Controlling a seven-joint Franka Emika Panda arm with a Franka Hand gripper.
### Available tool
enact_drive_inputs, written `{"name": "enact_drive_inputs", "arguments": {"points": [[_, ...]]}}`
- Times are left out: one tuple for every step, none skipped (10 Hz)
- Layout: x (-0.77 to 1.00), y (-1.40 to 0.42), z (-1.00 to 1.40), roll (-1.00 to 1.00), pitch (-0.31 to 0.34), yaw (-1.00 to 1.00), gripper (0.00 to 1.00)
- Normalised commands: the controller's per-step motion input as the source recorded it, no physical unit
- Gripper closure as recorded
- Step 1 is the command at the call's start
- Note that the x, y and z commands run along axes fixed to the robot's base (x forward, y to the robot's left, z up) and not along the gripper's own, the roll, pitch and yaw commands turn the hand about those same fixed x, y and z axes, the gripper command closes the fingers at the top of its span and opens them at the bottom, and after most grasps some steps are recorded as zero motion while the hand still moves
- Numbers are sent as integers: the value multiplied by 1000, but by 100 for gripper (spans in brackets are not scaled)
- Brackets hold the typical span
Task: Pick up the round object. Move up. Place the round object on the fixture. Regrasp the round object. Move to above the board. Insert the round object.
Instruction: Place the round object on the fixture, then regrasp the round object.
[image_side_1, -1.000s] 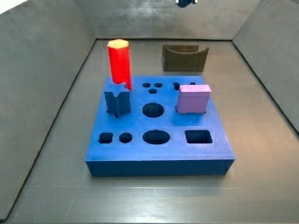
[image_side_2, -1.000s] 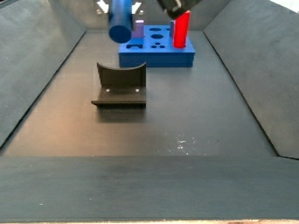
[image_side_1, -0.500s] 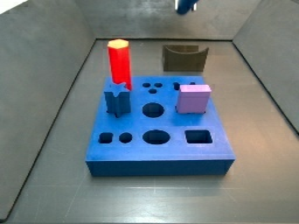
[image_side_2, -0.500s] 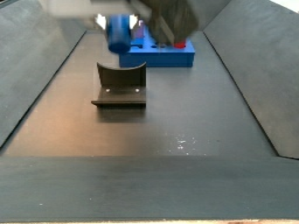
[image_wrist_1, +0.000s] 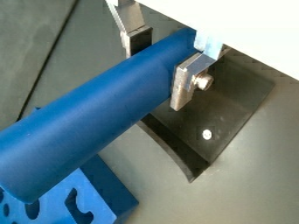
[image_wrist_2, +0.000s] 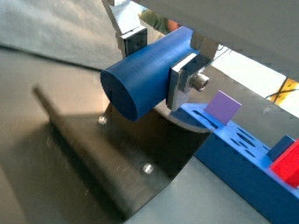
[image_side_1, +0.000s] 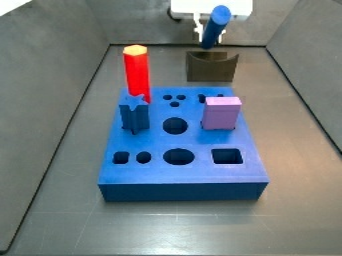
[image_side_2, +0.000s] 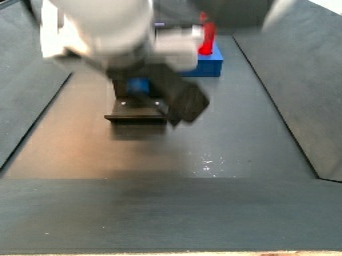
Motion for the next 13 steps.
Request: {"name": "enact_drive_inputs", "arguments": {"points": [[179,119,-862,-392,8,-137,100],[148,92,-664,-257,6,-116,100],[125,72,-527,-207,-3,-107,100],[91,62,-252,-164,-20,-94,100],[0,0,0,0,0,0,0],[0,0,1000,9,52,-46,0],[-9,5,1000,15,54,-40,0],[-17,6,1000,24,52,-37,0],[-24,4,1000,40,47,-33,0],[-29,2,1000,46,48,-30,0],[-35,3,866,58,48,-30,0],[-34,2,747,64,46,-29,0],[-33,-1,507,68,40,-29,0]]}}
